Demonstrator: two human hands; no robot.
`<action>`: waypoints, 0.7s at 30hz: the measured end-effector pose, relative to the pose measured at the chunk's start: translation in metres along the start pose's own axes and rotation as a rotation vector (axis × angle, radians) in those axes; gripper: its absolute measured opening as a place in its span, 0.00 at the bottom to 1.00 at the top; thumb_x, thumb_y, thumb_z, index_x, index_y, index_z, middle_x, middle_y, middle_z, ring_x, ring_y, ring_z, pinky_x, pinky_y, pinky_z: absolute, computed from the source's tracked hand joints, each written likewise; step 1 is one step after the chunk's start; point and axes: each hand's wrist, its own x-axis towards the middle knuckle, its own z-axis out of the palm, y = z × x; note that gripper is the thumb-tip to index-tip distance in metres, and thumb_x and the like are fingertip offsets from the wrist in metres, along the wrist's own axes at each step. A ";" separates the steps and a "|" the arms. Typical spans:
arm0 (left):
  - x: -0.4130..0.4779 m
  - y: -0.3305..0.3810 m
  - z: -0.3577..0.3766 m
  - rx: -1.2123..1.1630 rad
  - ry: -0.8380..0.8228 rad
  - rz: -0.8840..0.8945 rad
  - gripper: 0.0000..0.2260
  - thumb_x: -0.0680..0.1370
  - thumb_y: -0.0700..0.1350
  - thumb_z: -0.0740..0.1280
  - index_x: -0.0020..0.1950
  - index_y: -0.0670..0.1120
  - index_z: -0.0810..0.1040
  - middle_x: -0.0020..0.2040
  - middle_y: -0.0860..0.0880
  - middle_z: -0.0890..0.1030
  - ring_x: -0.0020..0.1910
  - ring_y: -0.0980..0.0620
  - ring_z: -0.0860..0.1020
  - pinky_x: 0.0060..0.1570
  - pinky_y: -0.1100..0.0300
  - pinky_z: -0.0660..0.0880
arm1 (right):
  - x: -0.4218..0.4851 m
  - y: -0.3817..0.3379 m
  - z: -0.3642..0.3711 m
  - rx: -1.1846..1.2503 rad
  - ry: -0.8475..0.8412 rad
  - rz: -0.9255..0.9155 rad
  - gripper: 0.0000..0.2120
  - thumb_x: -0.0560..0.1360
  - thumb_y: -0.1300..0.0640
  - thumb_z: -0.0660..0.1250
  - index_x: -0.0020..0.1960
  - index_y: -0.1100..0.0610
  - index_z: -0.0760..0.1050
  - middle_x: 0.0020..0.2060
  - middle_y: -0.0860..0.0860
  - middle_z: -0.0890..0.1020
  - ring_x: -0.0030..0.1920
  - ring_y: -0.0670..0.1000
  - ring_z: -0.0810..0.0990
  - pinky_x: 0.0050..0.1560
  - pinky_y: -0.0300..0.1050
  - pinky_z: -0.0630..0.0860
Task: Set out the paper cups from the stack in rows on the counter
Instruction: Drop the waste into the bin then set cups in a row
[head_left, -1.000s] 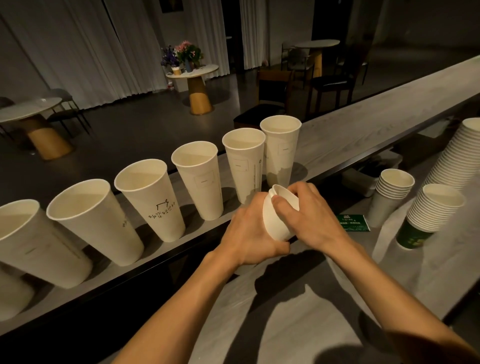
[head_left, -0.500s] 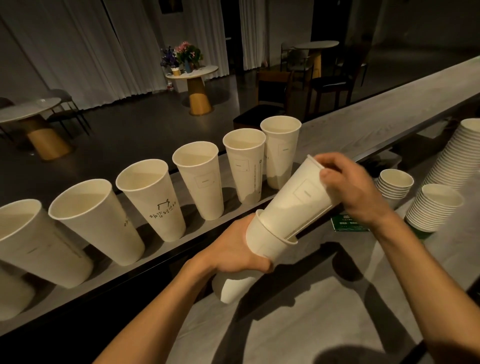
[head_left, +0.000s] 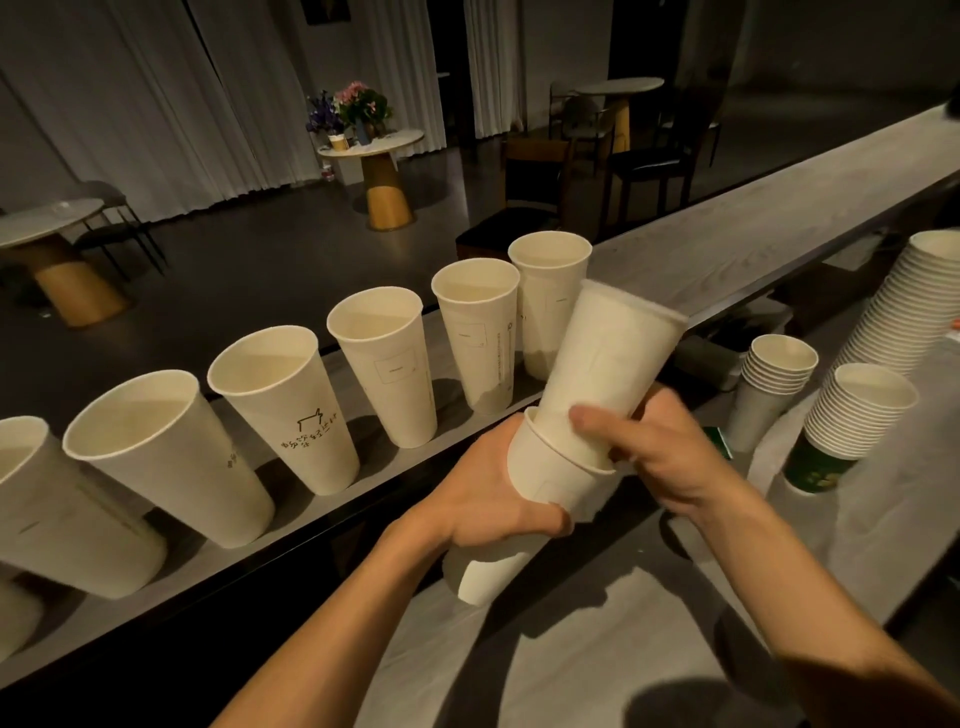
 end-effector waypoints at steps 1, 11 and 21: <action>0.000 -0.003 -0.001 0.013 -0.002 -0.010 0.37 0.63 0.50 0.82 0.69 0.59 0.70 0.60 0.57 0.78 0.59 0.56 0.79 0.60 0.50 0.81 | 0.005 -0.006 -0.007 0.075 0.069 -0.025 0.28 0.63 0.59 0.82 0.61 0.53 0.77 0.52 0.50 0.88 0.55 0.50 0.86 0.50 0.45 0.84; 0.001 -0.017 -0.006 0.001 0.024 -0.062 0.35 0.61 0.56 0.80 0.65 0.59 0.70 0.58 0.58 0.77 0.59 0.58 0.78 0.61 0.52 0.80 | 0.099 -0.014 -0.068 -0.345 0.568 -0.086 0.42 0.63 0.46 0.83 0.71 0.56 0.68 0.63 0.50 0.79 0.63 0.51 0.79 0.65 0.57 0.78; 0.010 -0.026 -0.013 -0.040 0.065 -0.070 0.38 0.59 0.57 0.80 0.66 0.57 0.70 0.58 0.57 0.78 0.58 0.58 0.79 0.59 0.51 0.81 | 0.152 0.004 -0.068 -0.559 0.470 -0.079 0.42 0.69 0.53 0.82 0.74 0.55 0.62 0.70 0.53 0.74 0.70 0.55 0.73 0.61 0.48 0.71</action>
